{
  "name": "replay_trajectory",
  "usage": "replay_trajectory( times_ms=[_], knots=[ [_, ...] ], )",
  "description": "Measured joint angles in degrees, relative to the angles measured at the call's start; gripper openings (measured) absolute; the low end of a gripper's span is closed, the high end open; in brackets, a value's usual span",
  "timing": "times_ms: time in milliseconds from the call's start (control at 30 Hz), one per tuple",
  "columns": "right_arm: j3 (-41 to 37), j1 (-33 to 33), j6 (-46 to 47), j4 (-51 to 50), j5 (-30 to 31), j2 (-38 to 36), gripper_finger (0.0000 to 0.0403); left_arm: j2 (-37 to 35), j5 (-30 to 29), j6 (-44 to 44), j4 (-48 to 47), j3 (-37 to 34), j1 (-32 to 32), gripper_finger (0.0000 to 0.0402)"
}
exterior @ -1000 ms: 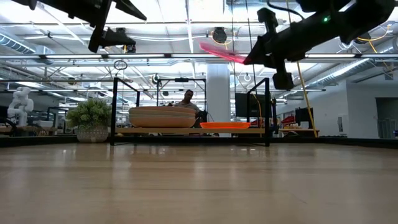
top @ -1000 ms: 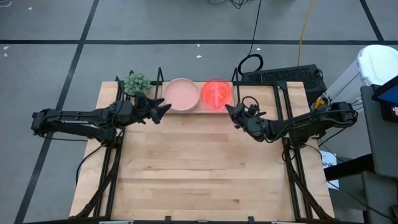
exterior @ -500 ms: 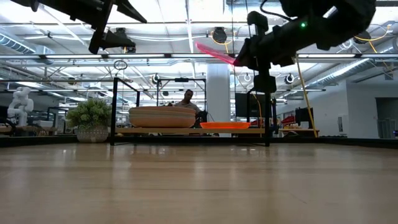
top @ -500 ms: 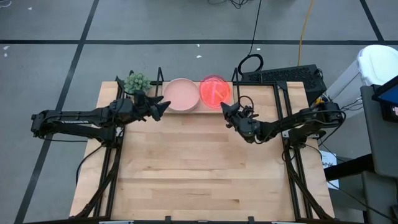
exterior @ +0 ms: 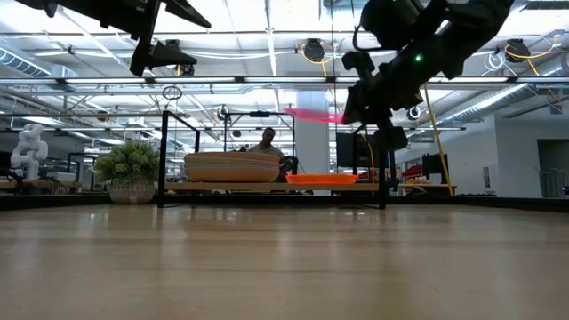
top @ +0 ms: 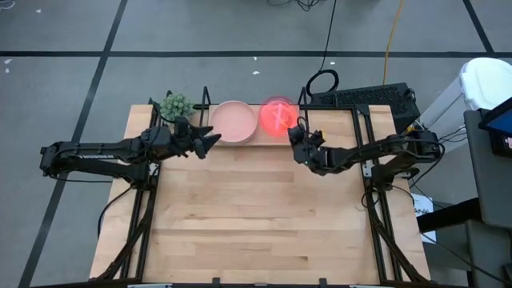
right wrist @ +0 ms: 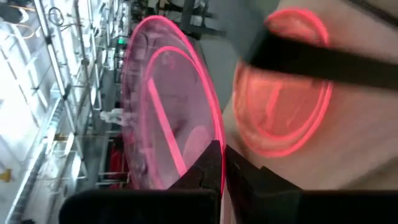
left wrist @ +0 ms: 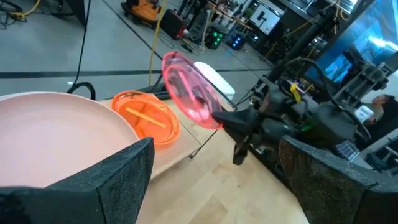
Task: Place and stack plates onto a shelf
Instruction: Stack the red transparent plate on the orange transparent plate on the shelf
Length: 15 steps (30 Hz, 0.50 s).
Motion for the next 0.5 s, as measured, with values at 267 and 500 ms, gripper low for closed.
replay_trajectory(
  times_ms=[267,500],
  knots=[
    [0.0,-4.22,0.65,-0.46,-2.8,2.22,0.0,0.0,1.11,0.32,-0.02,0.0,0.0,0.0349],
    [-0.02,-4.79,-3.28,-0.75,-3.39,2.17,0.0,0.0,1.14,1.87,-0.02,0.0,0.0,0.0349]
  ],
)
